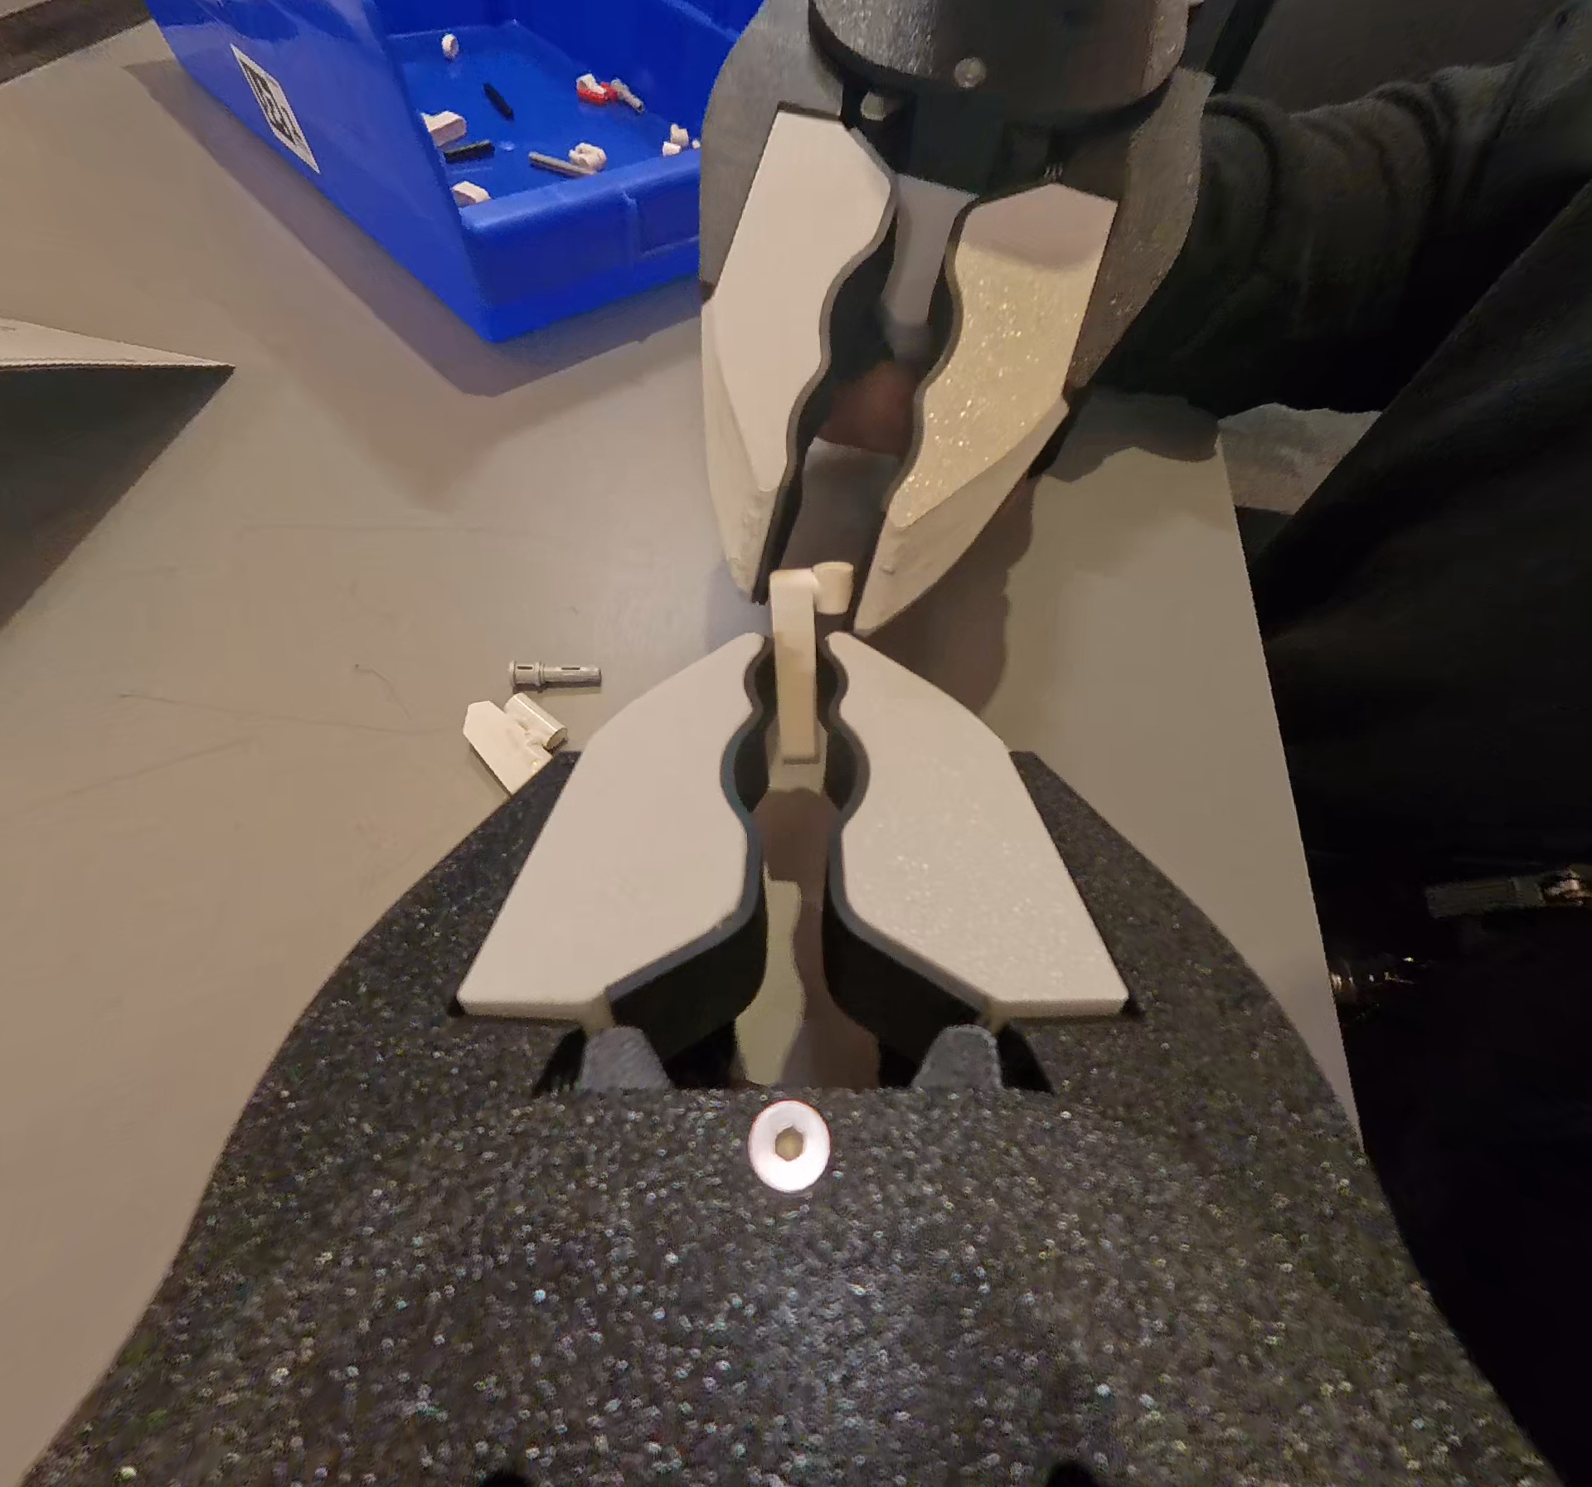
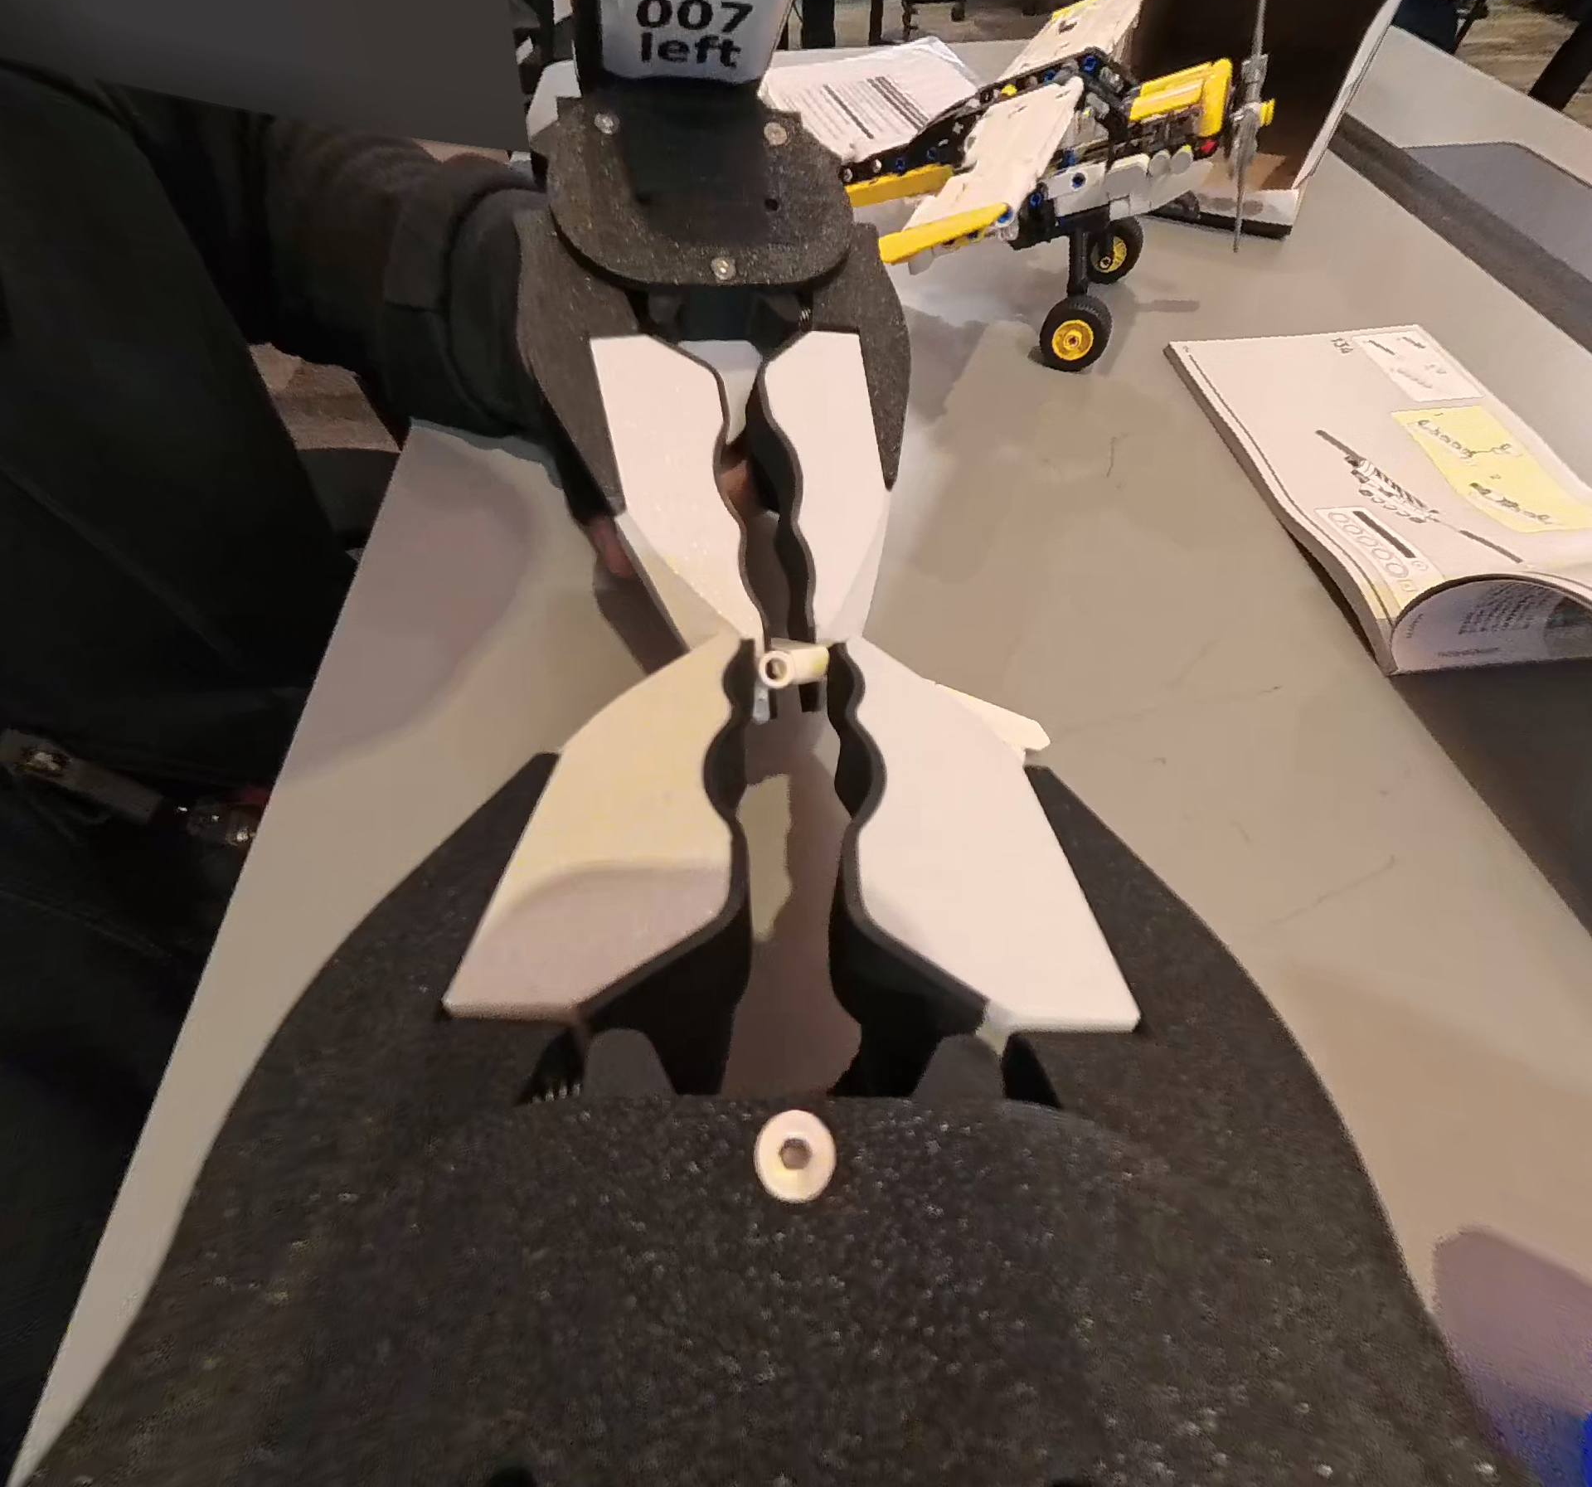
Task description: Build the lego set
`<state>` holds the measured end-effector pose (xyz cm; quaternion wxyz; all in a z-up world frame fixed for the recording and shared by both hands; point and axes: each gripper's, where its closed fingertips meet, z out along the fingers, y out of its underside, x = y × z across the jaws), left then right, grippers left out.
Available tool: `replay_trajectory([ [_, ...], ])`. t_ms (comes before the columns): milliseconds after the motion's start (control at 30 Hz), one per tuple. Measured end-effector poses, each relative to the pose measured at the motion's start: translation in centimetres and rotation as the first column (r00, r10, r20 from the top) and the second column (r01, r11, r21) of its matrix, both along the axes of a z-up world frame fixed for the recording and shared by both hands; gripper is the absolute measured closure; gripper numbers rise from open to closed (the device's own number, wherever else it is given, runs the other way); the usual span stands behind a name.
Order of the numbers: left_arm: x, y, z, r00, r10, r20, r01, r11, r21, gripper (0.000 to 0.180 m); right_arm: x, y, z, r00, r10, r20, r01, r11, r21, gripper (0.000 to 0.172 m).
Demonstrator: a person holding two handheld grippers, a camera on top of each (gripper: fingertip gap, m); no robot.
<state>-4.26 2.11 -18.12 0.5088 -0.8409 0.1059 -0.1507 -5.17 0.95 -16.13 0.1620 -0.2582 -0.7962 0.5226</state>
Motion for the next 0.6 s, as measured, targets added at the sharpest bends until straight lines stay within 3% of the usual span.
replay_trajectory([
  [233, -0.3, 0.0, -0.4, 1.0, 0.02, -0.005, -0.02, 0.999, -0.027, 0.172, -0.2, 0.0, -0.4, 1.0, -0.018, 0.0, 0.018, 0.999, 0.04, 0.156],
  [467, -1.4, 0.5, 0.6, 0.936, 0.112, 0.335, -0.096, 0.993, -0.062, 0.172, -0.9, 1.0, 1.1, 0.983, -0.091, -0.16, 0.094, 0.995, 0.015, 0.154],
  [600, -1.2, 0.5, 1.0, 0.89, 0.101, 0.445, -0.081, 0.995, -0.065, 0.172, -1.1, 1.3, 1.2, 0.978, -0.107, -0.177, 0.113, 0.993, 0.022, 0.155],
])
